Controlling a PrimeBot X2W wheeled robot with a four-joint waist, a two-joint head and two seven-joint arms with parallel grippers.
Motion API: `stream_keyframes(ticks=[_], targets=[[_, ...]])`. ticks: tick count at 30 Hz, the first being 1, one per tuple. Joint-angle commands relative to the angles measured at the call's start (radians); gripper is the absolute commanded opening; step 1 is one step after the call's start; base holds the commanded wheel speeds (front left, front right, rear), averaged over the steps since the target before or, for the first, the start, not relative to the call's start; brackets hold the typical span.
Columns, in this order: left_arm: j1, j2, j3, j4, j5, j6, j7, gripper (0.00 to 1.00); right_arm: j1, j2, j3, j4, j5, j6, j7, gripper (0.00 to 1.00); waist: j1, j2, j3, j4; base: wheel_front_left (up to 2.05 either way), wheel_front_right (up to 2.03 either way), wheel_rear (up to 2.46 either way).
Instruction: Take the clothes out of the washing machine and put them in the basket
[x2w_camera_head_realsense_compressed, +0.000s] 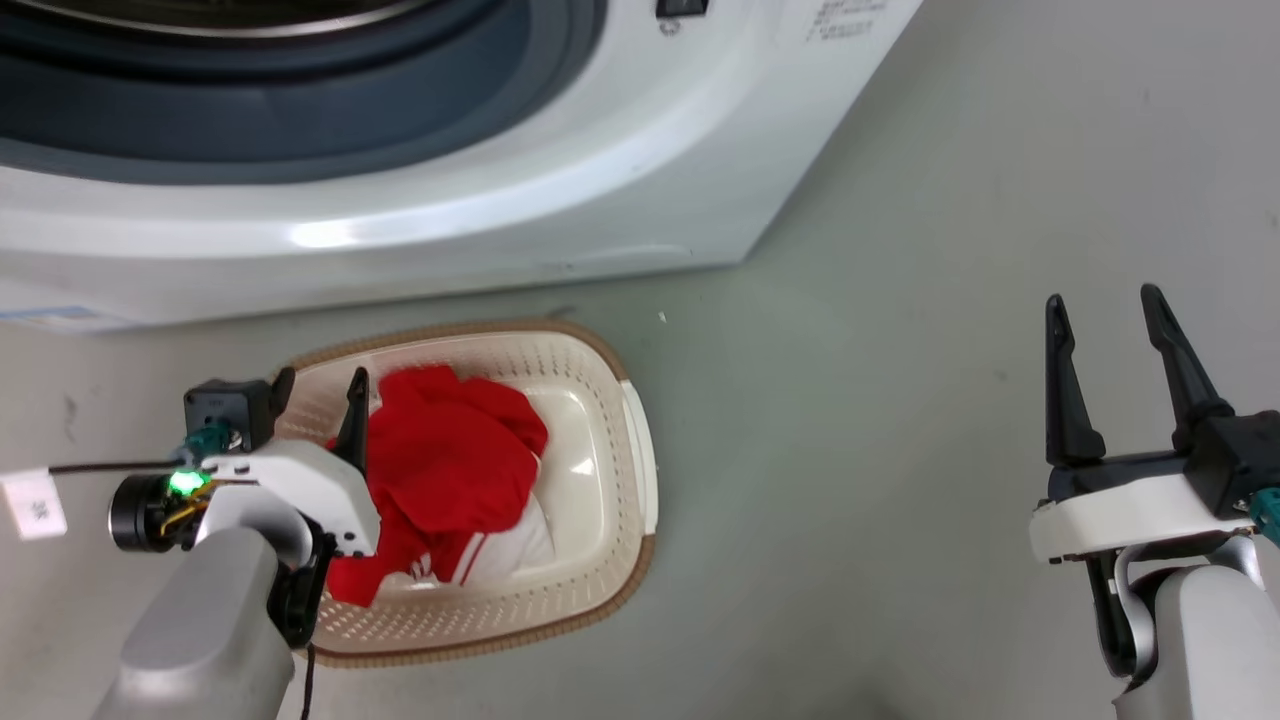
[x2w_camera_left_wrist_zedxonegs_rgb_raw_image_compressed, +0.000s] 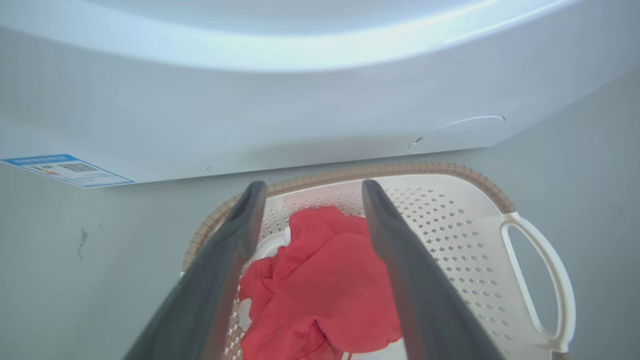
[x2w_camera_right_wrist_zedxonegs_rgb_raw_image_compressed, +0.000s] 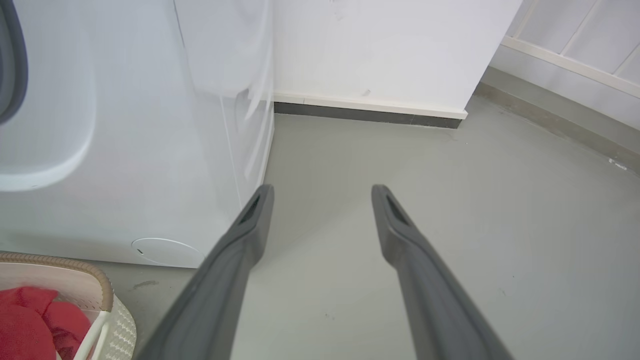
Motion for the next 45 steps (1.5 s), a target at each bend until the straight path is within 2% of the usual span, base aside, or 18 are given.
stream_keyframes(ticks=[1, 8, 14, 24, 31, 45], targets=[[0.035, -0.002, 0.024, -0.03, 0.016, 0.003, -0.003, 1.0, 0.017, 0.001, -0.004, 0.007, -0.007, -0.001, -0.003, 1.0, 0.0, -0.0001, -0.095, 0.036, 0.0, 0.0, 0.0], [0.191, -0.03, 0.217, -0.313, 0.157, -0.008, -0.003, 1.0, 0.045, 0.001, -0.028, 0.035, -0.037, -0.001, -0.002, 1.0, 0.0, -0.0001, -0.252, 0.081, 0.0, 0.0, 0.0], [0.333, -0.089, 0.348, -0.526, 0.251, -0.017, -0.003, 1.0, 0.076, 0.001, -0.041, 0.045, -0.044, -0.001, -0.003, 1.0, 0.0, -0.0001, -0.362, 0.103, 0.0, 0.0, 0.0], [0.542, -0.214, 0.463, -0.782, 0.38, -0.055, -0.003, 1.0, 0.157, 0.001, -0.043, 0.036, -0.022, -0.001, -0.002, 1.0, 0.0, -0.0001, -0.468, 0.115, 0.0, 0.0, 0.0], [0.654, -0.273, 0.501, -0.841, 0.448, -0.073, -0.003, 1.0, 0.212, 0.001, -0.014, 0.005, 0.029, -0.001, -0.002, 1.0, 0.0, -0.0001, -0.509, 0.099, 0.0, 0.0, 0.0], [0.694, -0.298, 0.541, -0.833, 0.51, -0.096, -0.003, 1.0, 0.242, 0.001, 0.006, -0.018, 0.047, -0.001, -0.002, 1.0, 0.0, -0.0001, -0.519, 0.074, 0.0, 0.0, 0.0]])
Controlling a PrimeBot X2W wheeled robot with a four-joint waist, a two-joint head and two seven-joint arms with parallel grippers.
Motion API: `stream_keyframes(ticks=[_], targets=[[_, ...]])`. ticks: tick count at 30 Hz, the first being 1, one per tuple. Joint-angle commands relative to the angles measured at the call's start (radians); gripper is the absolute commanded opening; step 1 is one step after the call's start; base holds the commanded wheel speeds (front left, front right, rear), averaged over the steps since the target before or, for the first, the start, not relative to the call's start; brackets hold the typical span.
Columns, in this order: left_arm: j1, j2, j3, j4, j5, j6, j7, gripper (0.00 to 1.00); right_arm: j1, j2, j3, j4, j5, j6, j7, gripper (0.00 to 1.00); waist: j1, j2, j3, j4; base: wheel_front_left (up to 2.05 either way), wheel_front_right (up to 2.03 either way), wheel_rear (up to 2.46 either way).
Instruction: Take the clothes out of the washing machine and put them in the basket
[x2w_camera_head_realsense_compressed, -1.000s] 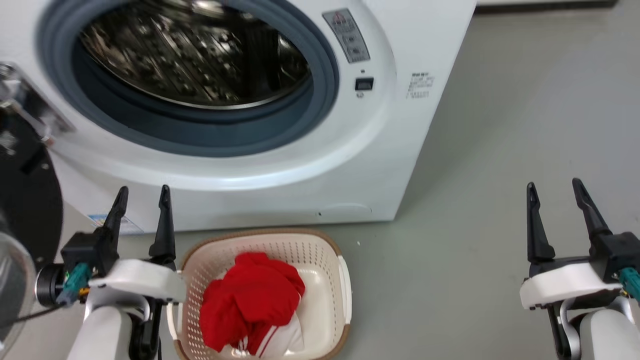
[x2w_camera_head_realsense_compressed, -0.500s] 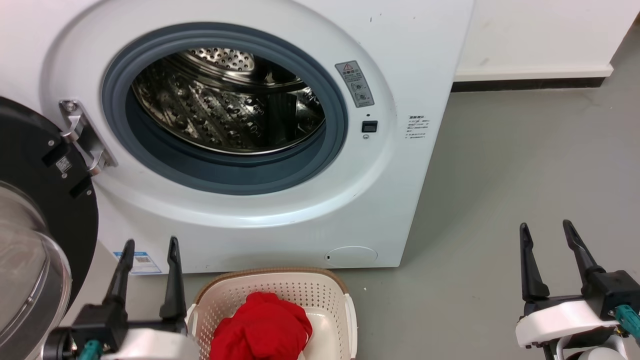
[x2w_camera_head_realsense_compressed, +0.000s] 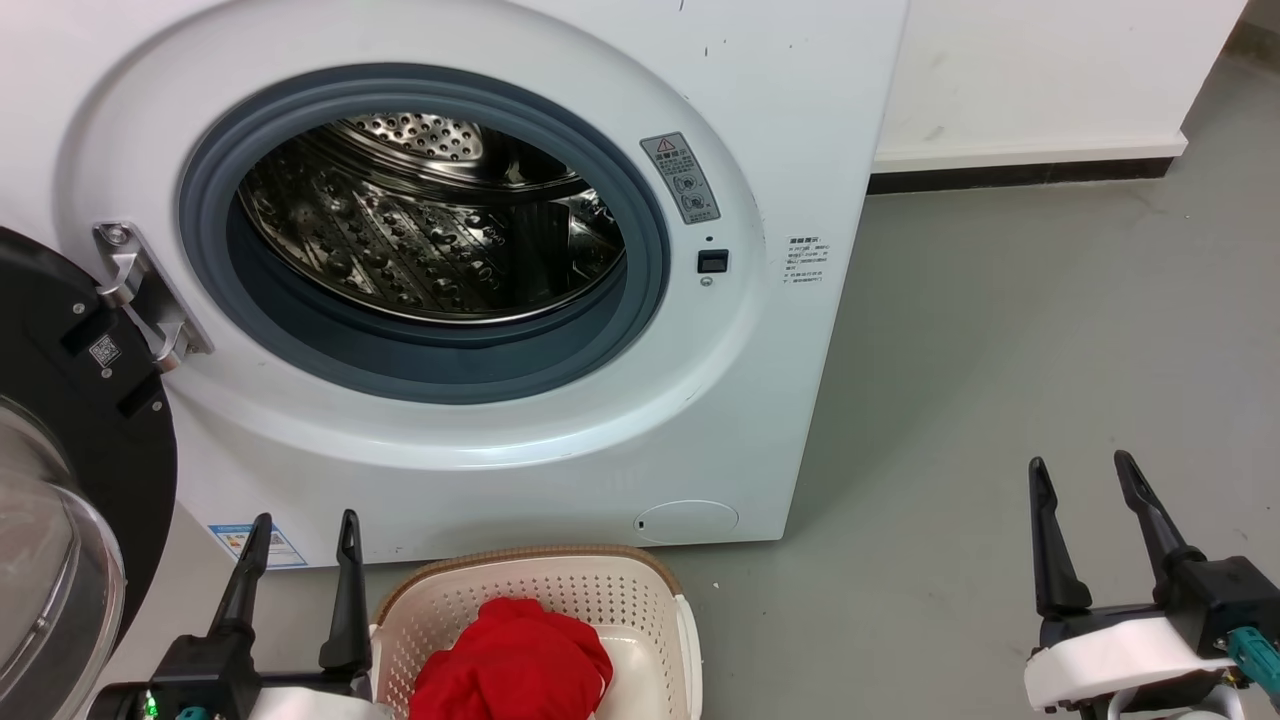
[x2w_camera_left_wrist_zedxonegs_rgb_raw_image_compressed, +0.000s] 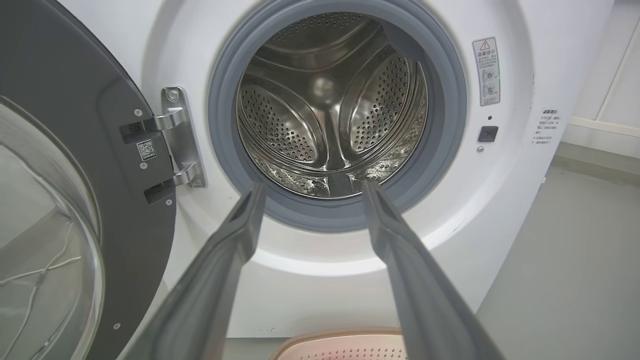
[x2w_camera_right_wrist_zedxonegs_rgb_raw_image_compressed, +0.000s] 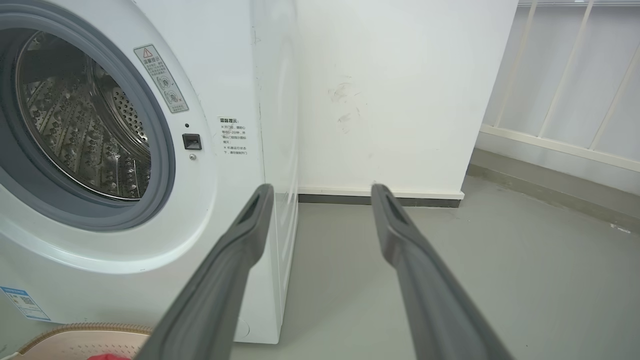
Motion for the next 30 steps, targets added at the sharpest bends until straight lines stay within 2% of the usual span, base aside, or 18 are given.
stream_keyframes(ticks=[1, 28, 29, 30], targets=[[0.011, -0.006, 0.003, -0.003, 0.008, 0.0, -0.003, 1.0, 0.005, 0.001, -0.003, 0.002, 0.002, -0.001, -0.002, 1.0, 0.0001, 0.0, 0.0, 0.0, 0.0, 0.0, 0.0], [0.002, -0.022, 0.028, 0.026, 0.007, -0.004, -0.003, 1.0, -0.01, 0.001, 0.01, 0.012, 0.001, -0.001, -0.002, 1.0, 0.0001, 0.0, 0.002, 0.0, 0.0, 0.0, 0.0], [0.0, -0.021, 0.029, 0.027, 0.006, -0.003, 0.0, 0.0, -0.001, 0.0, 0.009, 0.011, 0.002, 0.0, 0.0, 0.0, 0.0001, 0.0, 0.002, -0.002, 0.0, 0.0, 0.0], [-0.001, -0.021, 0.03, 0.036, 0.005, -0.002, 0.001, 0.0, 0.0, 0.0, 0.009, 0.02, 0.003, 0.0, 0.001, 0.0, 0.0001, 0.0, 0.002, -0.002, 0.0, 0.0, 0.0]])
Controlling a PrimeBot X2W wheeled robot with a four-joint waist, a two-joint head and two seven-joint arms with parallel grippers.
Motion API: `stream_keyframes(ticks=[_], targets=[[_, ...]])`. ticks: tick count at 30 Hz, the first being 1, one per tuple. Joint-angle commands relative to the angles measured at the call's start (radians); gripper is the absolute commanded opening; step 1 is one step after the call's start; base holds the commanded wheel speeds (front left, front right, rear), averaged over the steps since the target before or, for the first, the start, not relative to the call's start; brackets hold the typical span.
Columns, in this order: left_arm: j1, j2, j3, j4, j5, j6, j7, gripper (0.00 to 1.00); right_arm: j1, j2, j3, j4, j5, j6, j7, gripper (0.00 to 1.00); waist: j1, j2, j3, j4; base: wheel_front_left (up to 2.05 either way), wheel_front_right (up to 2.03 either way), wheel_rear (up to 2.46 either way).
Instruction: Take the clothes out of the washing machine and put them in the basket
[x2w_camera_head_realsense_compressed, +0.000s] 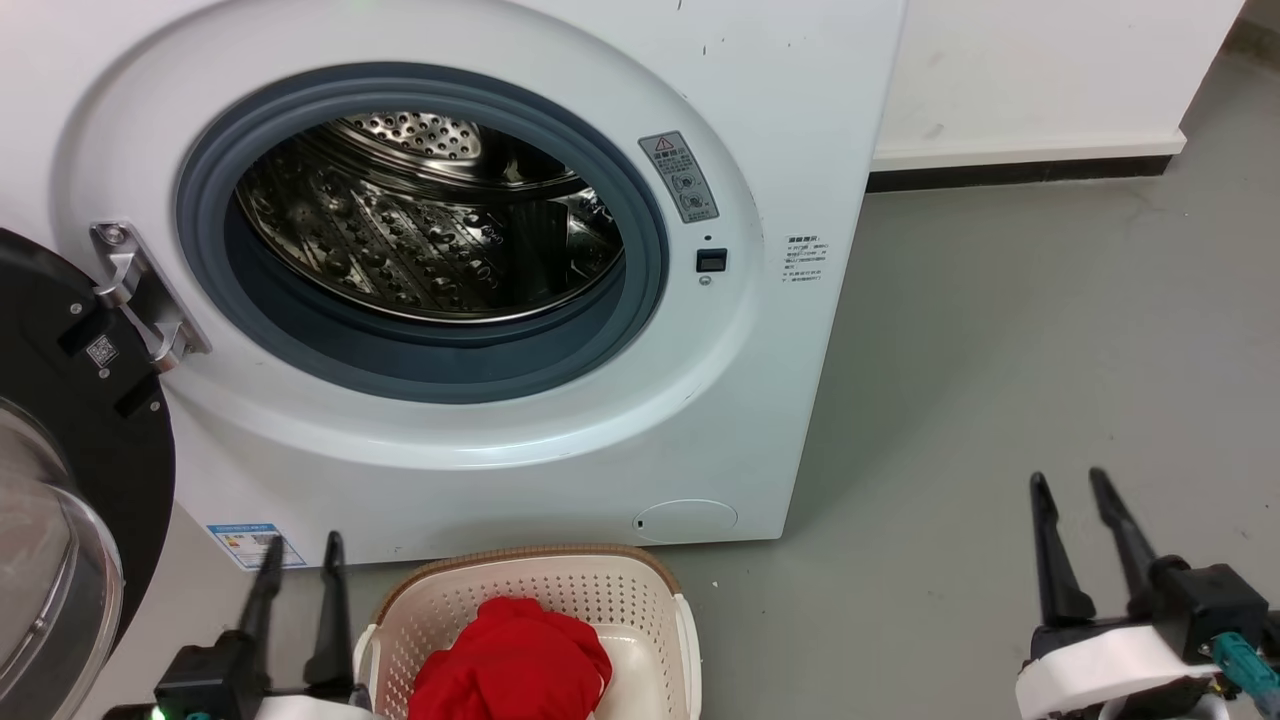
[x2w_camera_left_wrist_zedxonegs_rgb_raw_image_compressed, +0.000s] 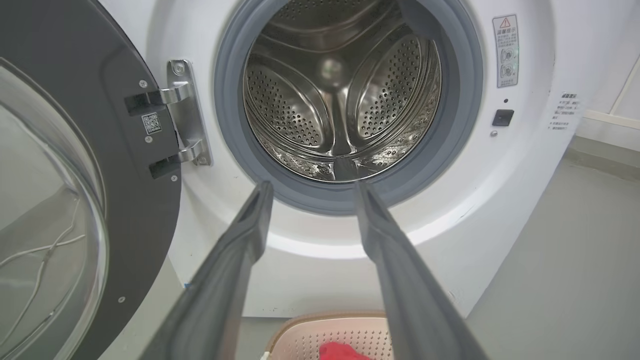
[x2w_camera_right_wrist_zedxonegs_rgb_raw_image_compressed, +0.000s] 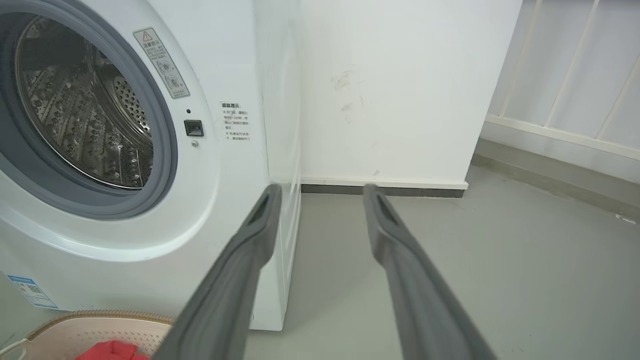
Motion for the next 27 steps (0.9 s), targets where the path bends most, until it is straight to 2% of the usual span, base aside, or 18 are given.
stream_keyframes(ticks=[1, 27], targets=[[-0.002, 0.0, 0.001, 0.005, -0.003, 0.0, 0.003, 0.0, -0.001, 0.0, -0.001, 0.004, 0.003, 0.0, 0.001, 0.0, 0.0, 0.0, 0.0, 0.0, 0.0, 0.0, 0.0], [-0.071, -0.001, -0.003, 0.07, -0.5, -0.011, 0.125, 0.0, -0.039, 0.0, -0.012, 0.042, 0.526, 0.0, 0.124, 0.0, 0.0, 0.0, -0.002, 0.011, 0.0, 0.0, 0.0]])
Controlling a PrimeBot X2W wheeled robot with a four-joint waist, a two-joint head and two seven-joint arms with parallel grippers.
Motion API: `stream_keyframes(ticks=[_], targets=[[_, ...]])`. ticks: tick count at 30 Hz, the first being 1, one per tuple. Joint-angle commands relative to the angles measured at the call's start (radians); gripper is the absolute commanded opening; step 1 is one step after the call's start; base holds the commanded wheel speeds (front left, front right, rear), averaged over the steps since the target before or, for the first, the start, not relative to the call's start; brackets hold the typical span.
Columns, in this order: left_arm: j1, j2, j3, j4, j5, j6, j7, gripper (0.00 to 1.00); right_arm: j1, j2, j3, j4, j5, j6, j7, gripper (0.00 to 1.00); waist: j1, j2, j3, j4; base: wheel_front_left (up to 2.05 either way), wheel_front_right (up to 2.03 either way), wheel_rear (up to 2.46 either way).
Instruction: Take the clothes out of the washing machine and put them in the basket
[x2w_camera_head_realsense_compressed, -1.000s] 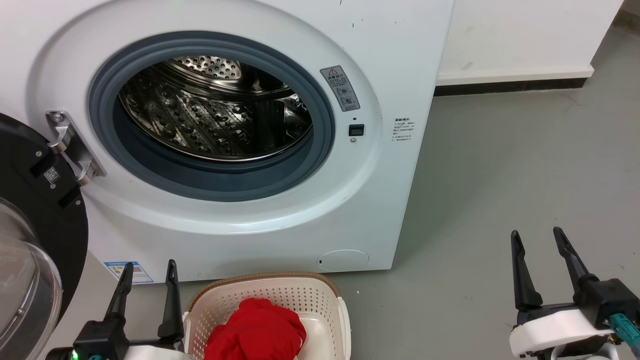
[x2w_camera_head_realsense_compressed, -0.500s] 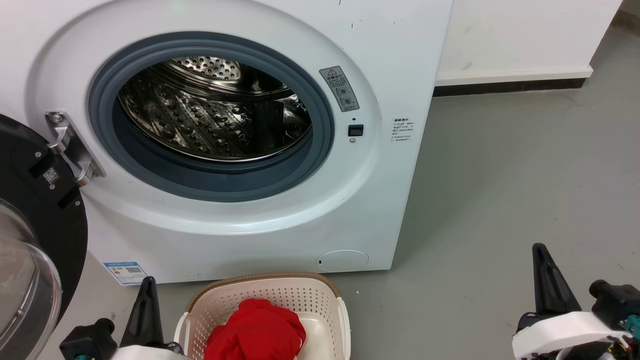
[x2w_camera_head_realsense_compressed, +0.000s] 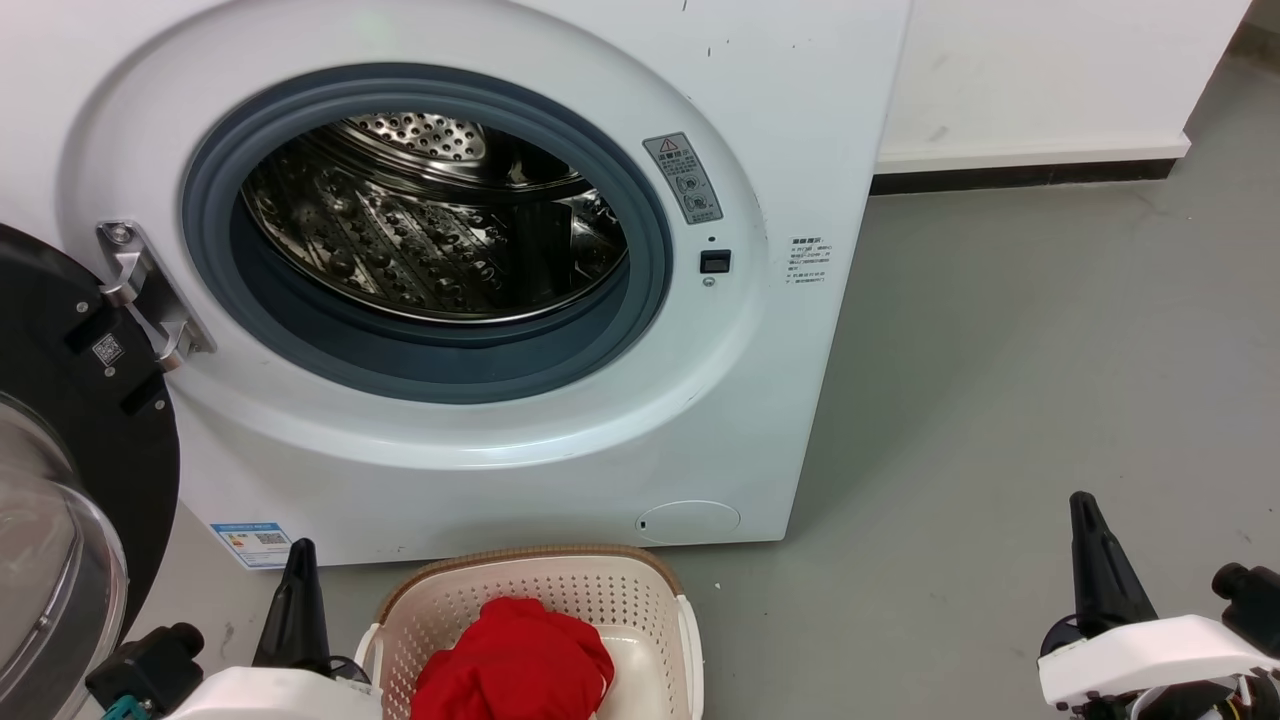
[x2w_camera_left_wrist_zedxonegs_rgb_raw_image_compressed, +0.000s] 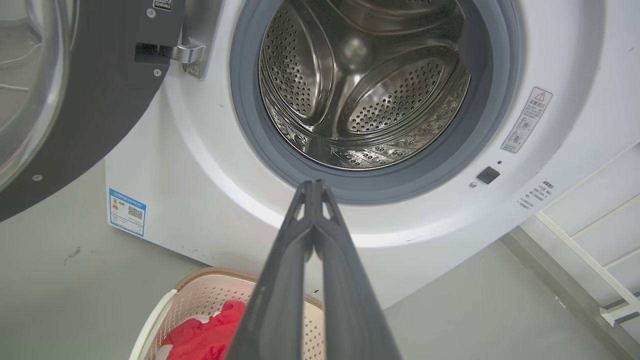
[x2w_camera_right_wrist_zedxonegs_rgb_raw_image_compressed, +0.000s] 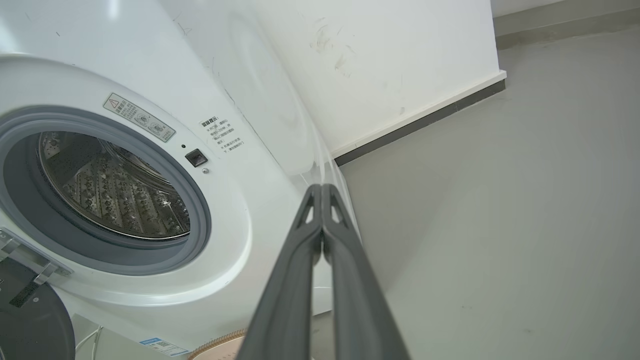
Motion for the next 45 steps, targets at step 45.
stream_keyframes(ticks=[45], targets=[[-0.108, 0.003, -0.007, 0.058, -0.609, -0.018, 0.148, 0.0, -0.08, -0.001, -0.016, 0.027, 0.64, -0.001, 0.147, 0.0, 0.0, 0.0, -0.004, 0.018, 0.0, 0.0, 0.0]])
